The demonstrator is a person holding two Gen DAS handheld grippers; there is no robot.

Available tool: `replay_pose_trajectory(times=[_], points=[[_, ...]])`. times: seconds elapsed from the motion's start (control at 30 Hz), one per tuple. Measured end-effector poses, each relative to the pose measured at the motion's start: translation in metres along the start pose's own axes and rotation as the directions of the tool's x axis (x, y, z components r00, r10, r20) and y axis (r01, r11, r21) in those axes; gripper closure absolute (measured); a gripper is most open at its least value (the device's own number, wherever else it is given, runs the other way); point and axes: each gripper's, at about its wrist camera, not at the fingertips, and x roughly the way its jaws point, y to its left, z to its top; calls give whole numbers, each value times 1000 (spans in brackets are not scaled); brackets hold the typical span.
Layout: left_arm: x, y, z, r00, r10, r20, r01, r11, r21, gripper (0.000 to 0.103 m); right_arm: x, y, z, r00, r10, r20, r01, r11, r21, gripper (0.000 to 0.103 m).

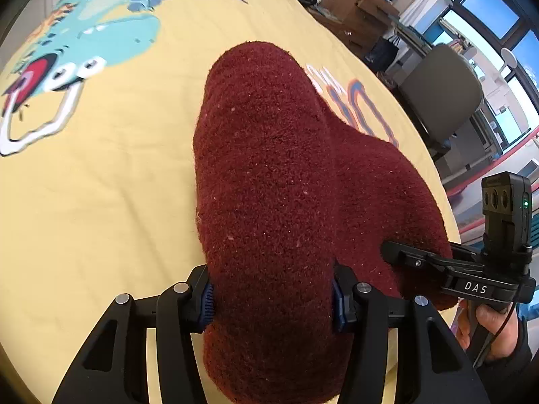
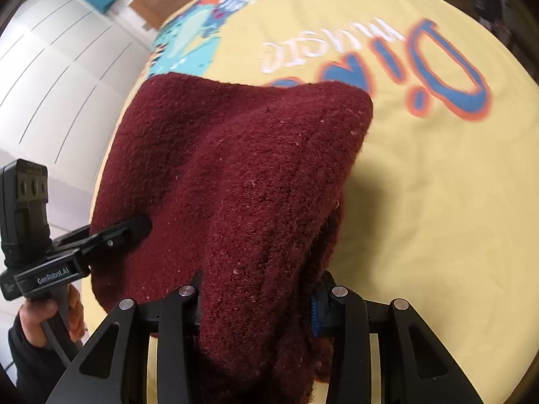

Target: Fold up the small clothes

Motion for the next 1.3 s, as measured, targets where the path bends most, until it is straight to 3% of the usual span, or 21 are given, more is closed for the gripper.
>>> replay_pose_trajectory(times=[0.3, 0.5, 0.77, 0.87, 0.97, 1.0, 1.1, 1.3], points=[[-42, 64, -36, 998, 47, 30, -45, 997, -57, 55, 47, 69, -1, 998, 54, -45, -56, 997, -58, 63], [-23, 99, -65, 999, 33, -17, -35, 992, -123, 54, 91, 81, -9, 993, -31, -110, 22, 996, -85, 61], [-22, 116, -77, 998, 51, -27, -55, 983, -176, 35, 100, 79, 4, 991, -91, -97, 80, 990, -115, 38], [-34, 113, -74, 996, 87, -19, -89, 982, -169, 30, 87, 90, -8, 988, -145, -59, 134, 978, -161, 26], [-49, 110, -75, 991, 132, 7, -129, 979, -157, 12, 70, 102, -16, 985, -172, -7, 167, 965, -202, 20], [-53, 106, -77, 989, 145, 21, -140, 978, -155, 1, 72, 107, -17, 984, -177, 1, 173, 963, -208, 18], [-61, 100, -83, 979, 199, 36, -192, 972, -138, 1, 65, 107, -24, 981, -193, 6, 189, 956, -224, 0], [-41, 99, -93, 968, 250, -3, -248, 960, -131, 1, 60, 83, -39, 964, -265, 29, 266, 943, -201, 0]])
